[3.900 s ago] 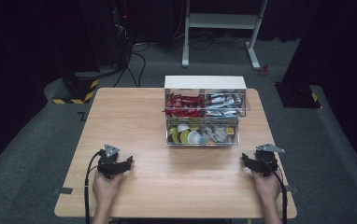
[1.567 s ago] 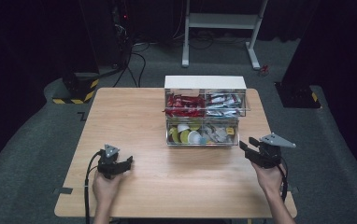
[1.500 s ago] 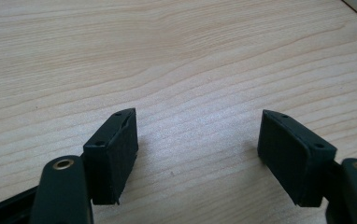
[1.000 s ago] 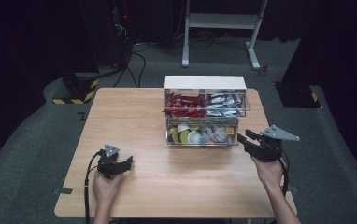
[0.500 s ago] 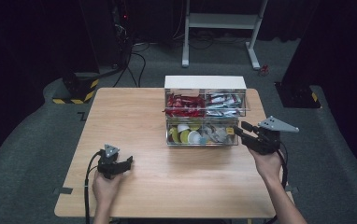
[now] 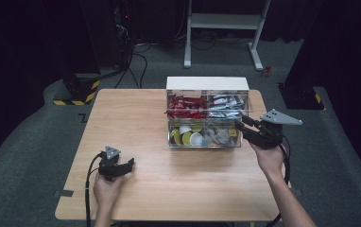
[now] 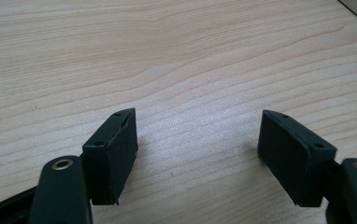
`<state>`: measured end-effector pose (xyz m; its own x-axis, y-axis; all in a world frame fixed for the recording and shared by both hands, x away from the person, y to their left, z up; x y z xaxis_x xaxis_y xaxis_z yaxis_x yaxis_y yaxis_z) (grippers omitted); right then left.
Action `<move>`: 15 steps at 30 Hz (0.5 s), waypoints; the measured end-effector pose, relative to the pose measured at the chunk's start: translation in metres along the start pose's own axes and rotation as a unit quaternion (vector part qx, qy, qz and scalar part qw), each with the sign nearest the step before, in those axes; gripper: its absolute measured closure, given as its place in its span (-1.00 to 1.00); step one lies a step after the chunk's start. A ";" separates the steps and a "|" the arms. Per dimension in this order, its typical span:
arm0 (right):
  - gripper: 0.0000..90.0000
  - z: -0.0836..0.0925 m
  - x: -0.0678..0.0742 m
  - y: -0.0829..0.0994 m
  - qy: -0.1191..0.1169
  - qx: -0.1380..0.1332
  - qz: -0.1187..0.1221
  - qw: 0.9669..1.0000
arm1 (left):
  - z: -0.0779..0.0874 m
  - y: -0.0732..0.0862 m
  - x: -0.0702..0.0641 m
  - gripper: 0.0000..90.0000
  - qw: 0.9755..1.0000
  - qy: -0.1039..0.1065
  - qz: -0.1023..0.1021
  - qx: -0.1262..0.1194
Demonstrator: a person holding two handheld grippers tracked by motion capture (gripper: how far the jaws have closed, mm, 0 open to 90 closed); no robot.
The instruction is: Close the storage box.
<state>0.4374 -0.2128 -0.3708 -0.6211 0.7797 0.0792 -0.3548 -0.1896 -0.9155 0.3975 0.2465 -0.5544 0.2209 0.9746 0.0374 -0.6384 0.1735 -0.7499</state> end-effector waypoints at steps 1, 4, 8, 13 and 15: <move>0.36 -0.001 0.000 -0.002 0.001 -0.001 0.003 1.000 | 0.000 0.000 0.000 -0.36 1.000 0.000 0.000 0.000; 0.37 -0.003 0.000 -0.005 0.003 0.000 0.004 1.000 | 0.000 0.000 0.000 -0.36 1.000 -0.001 0.000 0.001; 0.38 -0.006 -0.001 -0.008 0.001 -0.001 -0.001 1.000 | 0.000 0.000 0.000 -0.36 1.000 0.000 -0.002 0.002; 0.39 -0.012 -0.002 -0.012 0.001 0.002 -0.004 1.000 | 0.000 0.000 -0.001 -0.36 1.000 -0.002 -0.003 0.002; 0.40 -0.013 -0.003 -0.013 0.001 0.001 -0.004 1.000 | 0.000 0.000 -0.001 -0.36 1.000 -0.002 -0.003 0.002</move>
<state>0.4531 -0.2043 -0.3643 -0.6168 0.7825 0.0852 -0.3605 -0.1846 -0.9143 0.3974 0.2459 -0.5544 0.2220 0.9740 0.0446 -0.6395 0.1800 -0.7474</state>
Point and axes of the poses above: each handheld gripper's, and its own axes: z roughly backward along the jaws, y roughly out of its underside, x roughly to its left, the point moved 4 cm from there along -z, roughly forward along the jaws, and after that the axes turned 4 degrees about -y, right-handed, at the moved point
